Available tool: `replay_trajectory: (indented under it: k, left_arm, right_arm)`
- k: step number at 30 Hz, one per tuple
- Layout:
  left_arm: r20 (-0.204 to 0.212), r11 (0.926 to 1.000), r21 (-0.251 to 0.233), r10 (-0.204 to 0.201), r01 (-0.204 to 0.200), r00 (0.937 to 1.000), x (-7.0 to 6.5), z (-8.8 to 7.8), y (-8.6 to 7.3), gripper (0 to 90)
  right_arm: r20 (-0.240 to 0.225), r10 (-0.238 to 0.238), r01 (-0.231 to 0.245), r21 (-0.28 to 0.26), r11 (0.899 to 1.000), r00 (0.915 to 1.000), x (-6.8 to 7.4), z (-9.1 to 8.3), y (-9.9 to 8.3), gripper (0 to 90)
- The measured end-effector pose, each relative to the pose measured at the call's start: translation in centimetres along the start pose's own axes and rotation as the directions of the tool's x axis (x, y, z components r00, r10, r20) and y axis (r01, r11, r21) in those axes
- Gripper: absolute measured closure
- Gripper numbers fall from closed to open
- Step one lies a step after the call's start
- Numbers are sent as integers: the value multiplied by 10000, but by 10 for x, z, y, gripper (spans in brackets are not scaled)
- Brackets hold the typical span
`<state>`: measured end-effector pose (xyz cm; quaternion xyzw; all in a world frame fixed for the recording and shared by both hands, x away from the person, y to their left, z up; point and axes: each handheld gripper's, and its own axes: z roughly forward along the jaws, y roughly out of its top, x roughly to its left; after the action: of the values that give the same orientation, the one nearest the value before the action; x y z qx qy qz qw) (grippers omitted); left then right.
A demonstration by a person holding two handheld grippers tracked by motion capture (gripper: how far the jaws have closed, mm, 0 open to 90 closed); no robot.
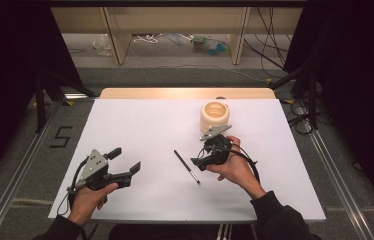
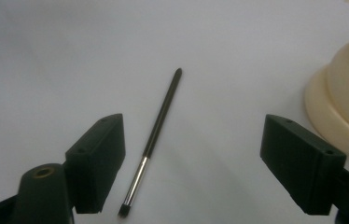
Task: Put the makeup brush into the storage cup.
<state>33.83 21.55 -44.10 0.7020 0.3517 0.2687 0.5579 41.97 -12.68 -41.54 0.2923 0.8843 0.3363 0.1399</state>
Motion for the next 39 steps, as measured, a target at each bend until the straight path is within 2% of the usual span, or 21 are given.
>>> replay_trajectory:
  k: [2,6,8,9,11,12,15,18,19,20,21,22,23,27,33,38,39]
  left_arm:
    - [-17,10000,-24,19,-19,10000,1,0,0,160]
    - [15,9999,-41,-104,104,9999,0,1,0,160]
    - [94,10000,15,78,-79,9999,-1,1,0,160]
    - [111,10000,18,83,-83,9999,-1,1,0,160]
    - [194,9999,-69,125,-124,9997,0,2,1,160]
    - [136,10000,10,2,-3,9999,-1,1,1,160]
    - [186,9999,37,105,-106,9998,0,2,0,160]
    - [224,10000,28,46,-46,9997,-1,1,0,160]
    - [225,9999,31,111,-112,9997,-1,1,0,160]
    - [224,10000,26,81,-82,9997,-1,1,1,160]
    - [218,10000,32,52,-53,9997,-1,2,1,160]
    - [221,10000,43,18,-18,9998,-1,2,0,160]
    - [233,10000,47,30,-31,9997,-1,2,0,160]
    - [292,9999,103,89,-92,9995,-2,2,0,160]
    - [367,9996,146,253,-259,9990,-1,2,0,161]
    - [323,9997,206,154,-160,9994,-2,3,0,163]
    - [363,9991,272,304,-314,9989,0,3,0,164]
  right_arm:
    - [-130,-188,193,346,9992,9997,1,4,2,253]
    - [-290,-98,122,820,9966,9995,6,13,7,263]
    - [-331,-266,297,977,9948,9991,8,19,8,282]
    - [-437,-279,330,1223,9919,9987,9,23,10,288]
    - [-447,-352,408,1317,9905,9984,9,26,11,289]
    - [-480,-312,381,1506,9879,9984,10,27,13,293]
    - [-618,-332,445,1921,9804,9975,11,35,15,309]
    - [-667,-347,480,2098,9766,9972,12,39,16,323]
    - [-681,-405,554,2329,9709,9969,13,44,17,333]
    - [-681,-405,554,2329,9709,9969,13,44,17,333]
    - [-722,-370,548,2616,9636,9967,14,49,18,344]
    - [-722,-370,548,2616,9636,9967,14,49,18,344]
    - [-733,-452,643,2842,9566,9963,16,53,19,356]
    - [-705,-554,744,3055,9493,9960,18,58,22,380]
    - [-580,-457,632,3502,9345,9973,17,65,24,420]
    - [-615,-372,574,3697,9274,9974,16,69,25,454]
    - [-672,-329,562,3813,9227,9972,16,70,24,465]
